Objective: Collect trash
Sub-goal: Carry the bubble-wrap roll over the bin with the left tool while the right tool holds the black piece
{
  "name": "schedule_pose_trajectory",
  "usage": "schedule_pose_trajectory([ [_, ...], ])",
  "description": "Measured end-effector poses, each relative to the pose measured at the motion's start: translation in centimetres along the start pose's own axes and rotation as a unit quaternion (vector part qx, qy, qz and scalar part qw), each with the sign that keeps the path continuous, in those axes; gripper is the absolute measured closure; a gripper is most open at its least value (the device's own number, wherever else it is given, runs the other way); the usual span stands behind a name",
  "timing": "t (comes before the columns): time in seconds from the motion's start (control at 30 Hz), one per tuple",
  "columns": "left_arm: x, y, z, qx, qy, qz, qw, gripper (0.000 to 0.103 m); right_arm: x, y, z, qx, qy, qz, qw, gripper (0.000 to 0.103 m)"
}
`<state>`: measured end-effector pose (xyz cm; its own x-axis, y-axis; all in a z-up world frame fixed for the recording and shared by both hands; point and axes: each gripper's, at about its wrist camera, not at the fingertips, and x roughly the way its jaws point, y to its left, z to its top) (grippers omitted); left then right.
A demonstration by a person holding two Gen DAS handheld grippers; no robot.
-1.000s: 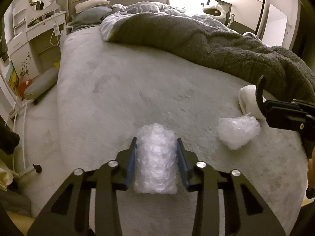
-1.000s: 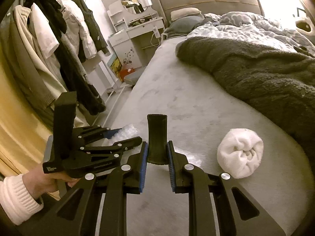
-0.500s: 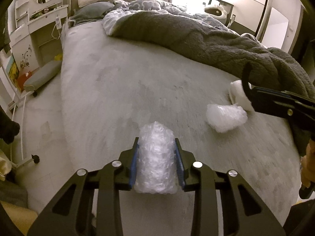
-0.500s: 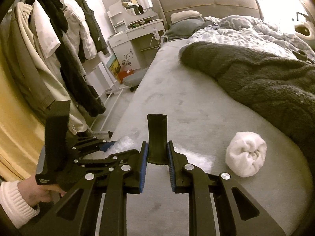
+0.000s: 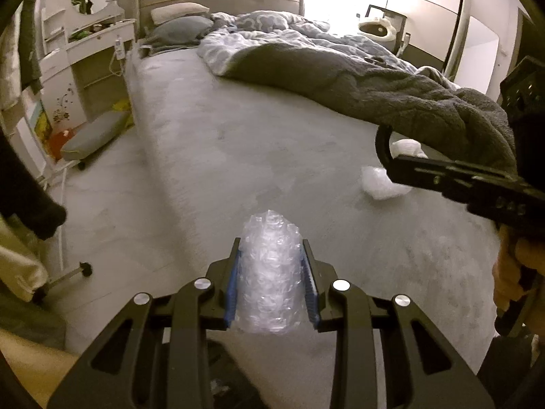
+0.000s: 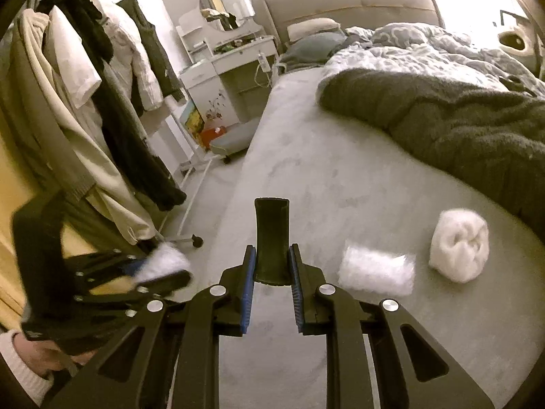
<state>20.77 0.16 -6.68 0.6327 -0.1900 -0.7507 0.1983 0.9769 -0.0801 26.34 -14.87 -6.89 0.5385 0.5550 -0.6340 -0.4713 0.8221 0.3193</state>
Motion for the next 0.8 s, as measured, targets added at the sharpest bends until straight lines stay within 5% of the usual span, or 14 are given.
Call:
schedule_pose_trajectory([
  [0.4, 0.2, 5.3, -5.6, -0.047, 0.058, 0.030, 0.9967, 0.069, -1.0, 4.5, -4.2, 0.011, 0.012, -0.003, 1.000, 0.083],
  [0.8, 2.2, 9.0, -13.1, -0.083, 0.172, 0.058, 0.9799, 0.069, -0.1, 10.2, -8.2, -0.010, 0.049, 0.003, 0.999, 0.083],
])
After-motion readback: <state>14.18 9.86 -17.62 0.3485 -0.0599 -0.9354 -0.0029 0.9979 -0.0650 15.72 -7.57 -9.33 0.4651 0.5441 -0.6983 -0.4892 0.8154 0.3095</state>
